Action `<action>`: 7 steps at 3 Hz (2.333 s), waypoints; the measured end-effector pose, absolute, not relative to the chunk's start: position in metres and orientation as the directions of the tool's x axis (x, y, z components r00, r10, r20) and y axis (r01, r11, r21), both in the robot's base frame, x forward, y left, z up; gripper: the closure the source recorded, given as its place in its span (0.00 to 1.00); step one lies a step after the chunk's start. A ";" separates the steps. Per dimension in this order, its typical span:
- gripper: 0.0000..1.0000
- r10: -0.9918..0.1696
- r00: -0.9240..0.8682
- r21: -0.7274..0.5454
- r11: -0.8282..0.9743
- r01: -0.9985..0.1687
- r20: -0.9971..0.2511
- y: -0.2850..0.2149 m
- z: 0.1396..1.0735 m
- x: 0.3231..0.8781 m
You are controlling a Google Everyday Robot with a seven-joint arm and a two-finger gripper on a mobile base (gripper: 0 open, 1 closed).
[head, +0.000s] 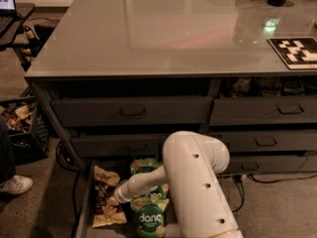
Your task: Pick brown chip bag from bottom drawer and place on counter
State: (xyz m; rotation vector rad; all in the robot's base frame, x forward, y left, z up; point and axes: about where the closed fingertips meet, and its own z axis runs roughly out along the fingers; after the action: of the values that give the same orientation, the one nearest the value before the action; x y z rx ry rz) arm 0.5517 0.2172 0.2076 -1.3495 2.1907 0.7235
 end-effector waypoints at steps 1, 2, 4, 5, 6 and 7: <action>1.00 -0.631 -0.366 0.163 0.357 -0.920 -0.684 0.223 0.236 0.538; 1.00 -0.599 -0.337 0.153 0.337 -0.929 -0.727 0.229 0.258 0.527; 1.00 -0.573 -0.299 0.132 0.315 -0.940 -0.763 0.234 0.283 0.520; 1.00 -0.563 -0.265 0.101 0.305 -0.947 -0.783 0.243 0.315 0.520; 1.00 -0.553 -0.225 0.051 0.313 -0.948 -0.802 0.248 0.361 0.518; 1.00 -0.547 -0.176 -0.022 0.336 -0.942 -0.819 0.247 0.412 0.530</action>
Offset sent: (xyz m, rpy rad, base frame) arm -0.0361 0.0153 0.0789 0.1715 -0.1220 0.0347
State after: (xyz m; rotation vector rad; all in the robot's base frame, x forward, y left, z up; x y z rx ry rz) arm 0.5296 0.2470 0.4119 -1.3143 1.8415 0.6574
